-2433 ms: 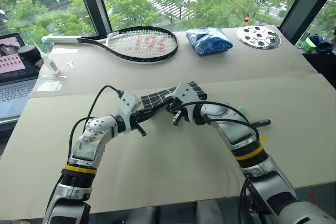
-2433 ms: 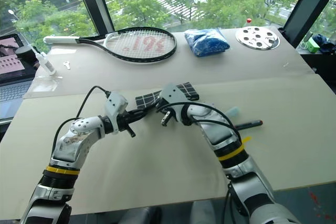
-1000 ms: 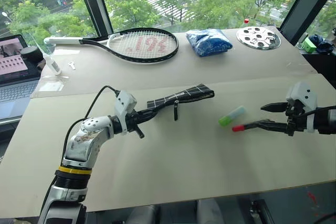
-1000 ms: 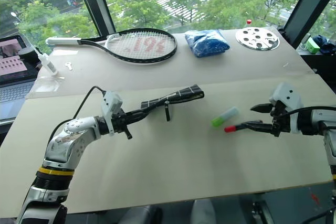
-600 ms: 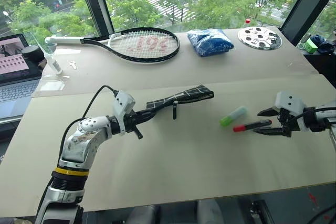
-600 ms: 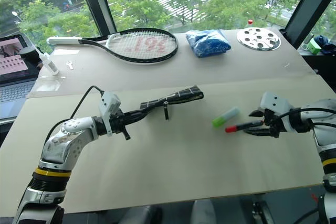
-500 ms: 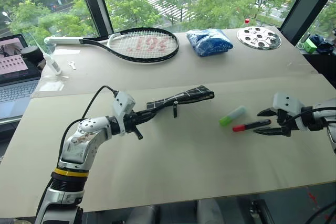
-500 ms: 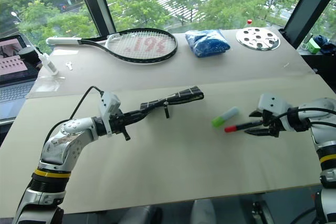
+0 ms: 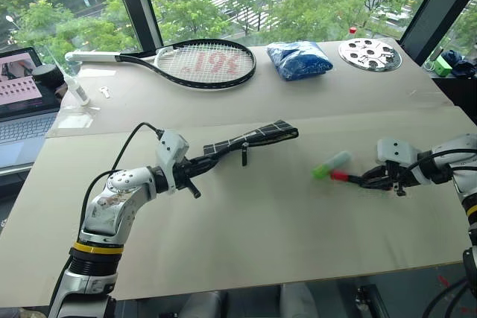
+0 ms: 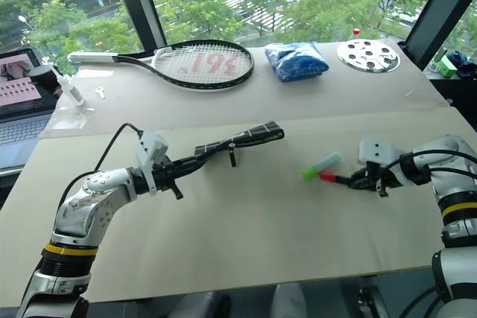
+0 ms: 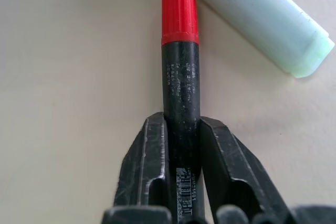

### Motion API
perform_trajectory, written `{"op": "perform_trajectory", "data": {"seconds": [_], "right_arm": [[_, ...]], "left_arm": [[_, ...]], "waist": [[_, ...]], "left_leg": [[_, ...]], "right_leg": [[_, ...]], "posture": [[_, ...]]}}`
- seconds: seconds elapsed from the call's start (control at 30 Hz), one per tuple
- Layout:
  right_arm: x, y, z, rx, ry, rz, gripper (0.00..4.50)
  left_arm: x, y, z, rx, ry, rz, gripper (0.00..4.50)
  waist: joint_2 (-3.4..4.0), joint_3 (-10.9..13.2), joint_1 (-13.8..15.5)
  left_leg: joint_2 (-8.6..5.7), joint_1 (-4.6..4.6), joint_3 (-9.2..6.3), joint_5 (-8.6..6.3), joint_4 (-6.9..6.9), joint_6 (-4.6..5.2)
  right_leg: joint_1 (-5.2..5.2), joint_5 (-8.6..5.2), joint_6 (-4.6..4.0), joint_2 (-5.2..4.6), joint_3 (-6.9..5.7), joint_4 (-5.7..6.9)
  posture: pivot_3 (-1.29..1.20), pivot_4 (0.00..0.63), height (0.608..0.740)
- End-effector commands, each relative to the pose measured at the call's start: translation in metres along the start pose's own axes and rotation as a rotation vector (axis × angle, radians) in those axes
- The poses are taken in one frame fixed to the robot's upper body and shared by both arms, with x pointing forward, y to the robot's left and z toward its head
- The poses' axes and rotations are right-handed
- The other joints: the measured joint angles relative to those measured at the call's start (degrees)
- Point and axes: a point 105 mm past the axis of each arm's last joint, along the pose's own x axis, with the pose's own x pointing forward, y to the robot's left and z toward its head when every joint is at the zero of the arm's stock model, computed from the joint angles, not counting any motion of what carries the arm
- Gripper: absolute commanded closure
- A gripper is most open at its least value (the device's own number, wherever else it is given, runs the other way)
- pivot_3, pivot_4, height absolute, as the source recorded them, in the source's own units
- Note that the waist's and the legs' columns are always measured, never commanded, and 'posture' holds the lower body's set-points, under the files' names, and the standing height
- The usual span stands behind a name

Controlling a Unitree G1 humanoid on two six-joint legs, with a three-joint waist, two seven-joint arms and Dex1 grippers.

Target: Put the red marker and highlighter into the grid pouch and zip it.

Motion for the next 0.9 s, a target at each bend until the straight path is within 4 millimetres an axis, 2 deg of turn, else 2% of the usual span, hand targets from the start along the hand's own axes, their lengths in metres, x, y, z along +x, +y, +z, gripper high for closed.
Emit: {"op": "perform_trajectory", "data": {"seconds": [0.03, 0.1, 0.2, 0.27, 0.33, 0.53, 0.7, 0.8, 0.9], "right_arm": [[-0.009, 0.005, -0.002, 0.014, -0.009, 0.016, 4.06], [-0.013, 0.007, 0.000, 0.014, -0.026, 0.017, 4.06], [-0.026, 0.007, 0.014, -0.008, -0.069, -0.007, 4.06], [-0.039, 0.020, 0.031, -0.082, -0.109, 0.039, 4.06], [-0.047, 0.024, 0.049, -0.158, -0.125, 0.039, 4.06], [-0.036, 0.003, 0.105, -0.369, -0.127, -0.164, 4.06], [-0.023, 0.003, 0.143, -0.483, -0.130, -0.243, 4.06], [-0.017, -0.006, 0.159, -0.490, -0.119, -0.328, 4.06], [-0.015, 0.001, 0.167, -0.499, -0.126, -0.319, 4.06]], "left_arm": [[-0.002, -0.001, 0.013, 0.031, -0.042, -0.002, 4.50], [0.000, -0.001, 0.013, 0.032, -0.042, -0.006, 4.50], [0.001, -0.002, 0.013, 0.031, -0.042, -0.016, 4.50], [0.002, -0.003, 0.013, 0.032, -0.039, -0.025, 4.50], [0.003, -0.003, 0.012, 0.032, -0.036, -0.030, 4.50], [0.008, -0.004, 0.012, 0.033, -0.033, -0.047, 4.50], [0.011, -0.006, 0.012, 0.036, -0.033, -0.058, 4.50], [0.013, -0.007, 0.012, 0.041, -0.032, -0.065, 4.50], [0.015, -0.009, 0.012, 0.045, -0.030, -0.071, 4.50]], "waist": [[0.00, 0.0, 0.0], [0.00, 0.0, 0.1], [0.00, 0.0, 0.1], [0.05, 0.0, 0.1], [0.07, 0.0, 0.1], [0.05, 0.0, -0.2], [0.05, 0.0, 0.4], [0.05, 0.0, 0.4], [0.05, 0.0, 0.5]], "left_leg": [[0.01, 0.00, 0.00, 0.00, 0.00, 0.00], [0.00, 0.00, -0.01, 0.00, -0.01, 0.00], [0.00, -0.02, -0.03, 0.00, 0.00, 0.00], [0.01, -0.05, -0.03, 0.00, 0.00, 0.00], [0.07, -0.06, -0.03, 0.00, 0.00, 0.00], [0.44, 0.09, 0.14, -0.02, -0.01, 0.01], [0.68, 0.06, 0.36, -0.03, 0.00, -0.04], [0.71, -0.01, 0.33, -0.05, 0.01, -0.07], [0.70, -0.06, 0.31, -0.05, 0.02, -0.07]], "right_leg": [[0.00, 0.00, 0.00, 0.00, 0.00, 0.00], [-0.01, 0.00, 0.00, 0.00, -0.01, 0.00], [-0.01, 0.00, 0.00, 0.00, -0.01, 0.00], [-0.05, 0.00, 0.00, -0.01, 0.00, 0.00], [-0.06, 0.00, 0.00, -0.01, 0.00, 0.02], [-0.01, 0.14, -0.11, 0.12, -0.01, 0.00], [-0.04, 0.31, -0.27, 0.48, 0.00, 0.01], [-0.09, 0.40, -0.34, 0.55, -0.04, -0.01], [-0.10, 0.42, -0.34, 0.55, -0.03, -0.04]], "posture": [[0.00, 0.150, 0.740], [0.00, 0.150, 0.740], [0.00, 0.150, 0.740], [0.00, 0.150, 0.740], [0.00, 0.150, 0.740], [0.00, 0.150, 0.740], [0.00, 0.150, 0.740], [0.00, 0.150, 0.740], [0.00, 0.150, 0.740]]}}
